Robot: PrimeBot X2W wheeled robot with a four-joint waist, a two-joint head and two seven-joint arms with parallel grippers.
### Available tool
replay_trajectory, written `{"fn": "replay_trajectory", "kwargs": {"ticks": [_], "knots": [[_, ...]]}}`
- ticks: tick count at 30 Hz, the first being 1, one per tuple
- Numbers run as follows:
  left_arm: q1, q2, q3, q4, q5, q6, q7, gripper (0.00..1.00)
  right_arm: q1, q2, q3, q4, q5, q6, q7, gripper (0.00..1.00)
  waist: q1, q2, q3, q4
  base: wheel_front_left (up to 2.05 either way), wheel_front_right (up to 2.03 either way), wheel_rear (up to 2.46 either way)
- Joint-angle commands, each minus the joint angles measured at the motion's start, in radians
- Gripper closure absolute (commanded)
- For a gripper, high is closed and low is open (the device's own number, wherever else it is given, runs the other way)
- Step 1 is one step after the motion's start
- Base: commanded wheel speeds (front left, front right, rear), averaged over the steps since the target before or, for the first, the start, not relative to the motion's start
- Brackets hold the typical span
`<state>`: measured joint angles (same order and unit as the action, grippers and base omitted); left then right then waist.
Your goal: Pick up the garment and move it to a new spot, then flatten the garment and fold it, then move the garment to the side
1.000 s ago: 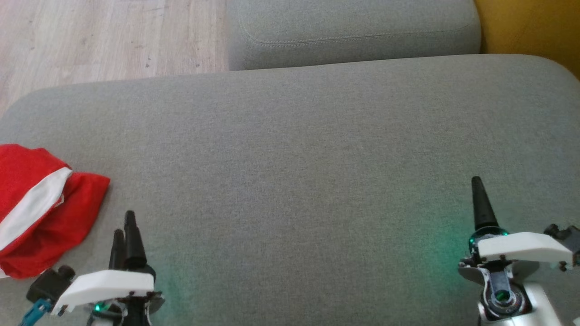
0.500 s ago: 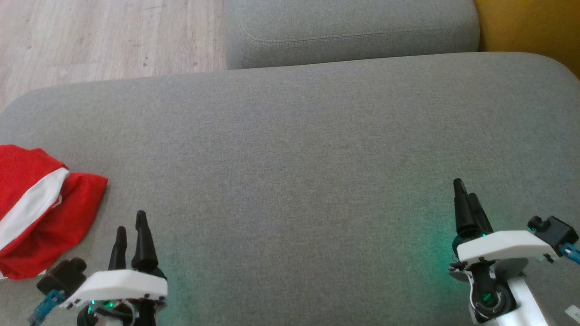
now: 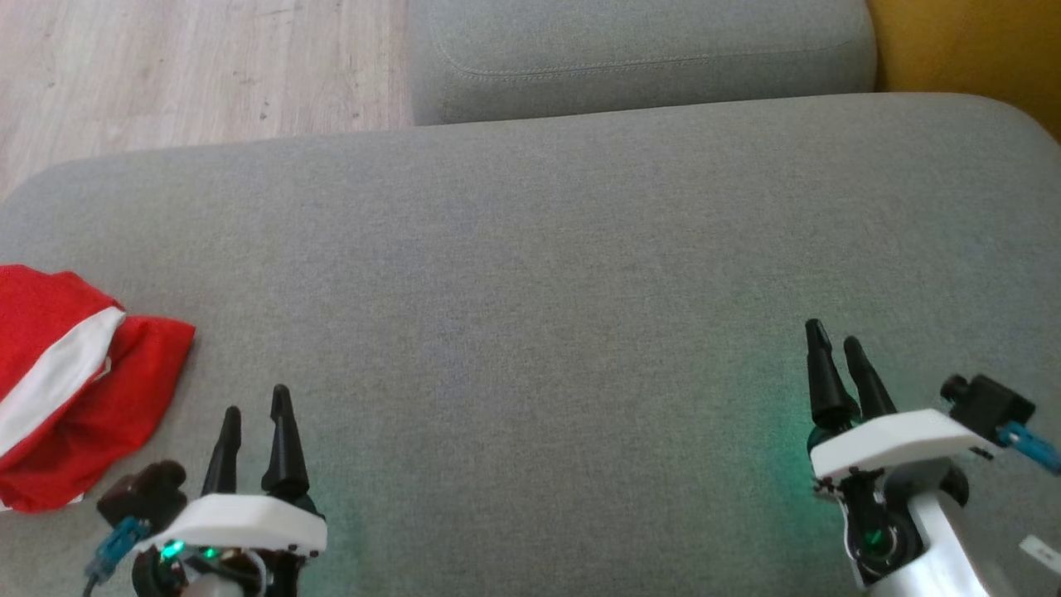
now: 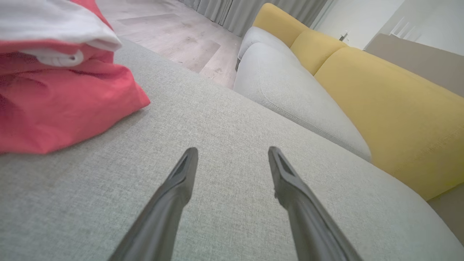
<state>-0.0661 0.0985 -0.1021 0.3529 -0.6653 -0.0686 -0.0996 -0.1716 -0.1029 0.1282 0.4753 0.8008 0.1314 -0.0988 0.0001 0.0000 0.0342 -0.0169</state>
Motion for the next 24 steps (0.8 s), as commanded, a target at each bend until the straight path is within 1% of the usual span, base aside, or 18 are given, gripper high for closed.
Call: {"fn": "replay_trajectory", "kwargs": {"ticks": [1, 15, 24], "knots": [[-0.063, 0.025, 0.009, -0.027, 0.034, 0.008, -0.017, 0.0, -0.064, -0.015, 0.023, -0.027, -0.033, 0.0, -0.016, 0.0, 0.0, 0.0, 0.001, 0.0, 0.0, 0.0, 0.0], [-0.072, 0.042, -0.025, -0.012, 0.213, 0.042, -0.061, 0.0, -0.093, -0.023, 0.067, 0.028, -0.218, -0.001, -0.061, 0.0, 0.0, 0.0, 0.004, -0.004, 0.0, 0.0, 0.0], [-0.07, 0.042, -0.029, -0.002, 0.302, 0.06, -0.084, 0.0, -0.102, -0.021, 0.078, 0.052, -0.319, -0.001, -0.084, 0.0, 0.0, 0.0, 0.005, -0.005, 0.0, 0.0, 0.0]]}}
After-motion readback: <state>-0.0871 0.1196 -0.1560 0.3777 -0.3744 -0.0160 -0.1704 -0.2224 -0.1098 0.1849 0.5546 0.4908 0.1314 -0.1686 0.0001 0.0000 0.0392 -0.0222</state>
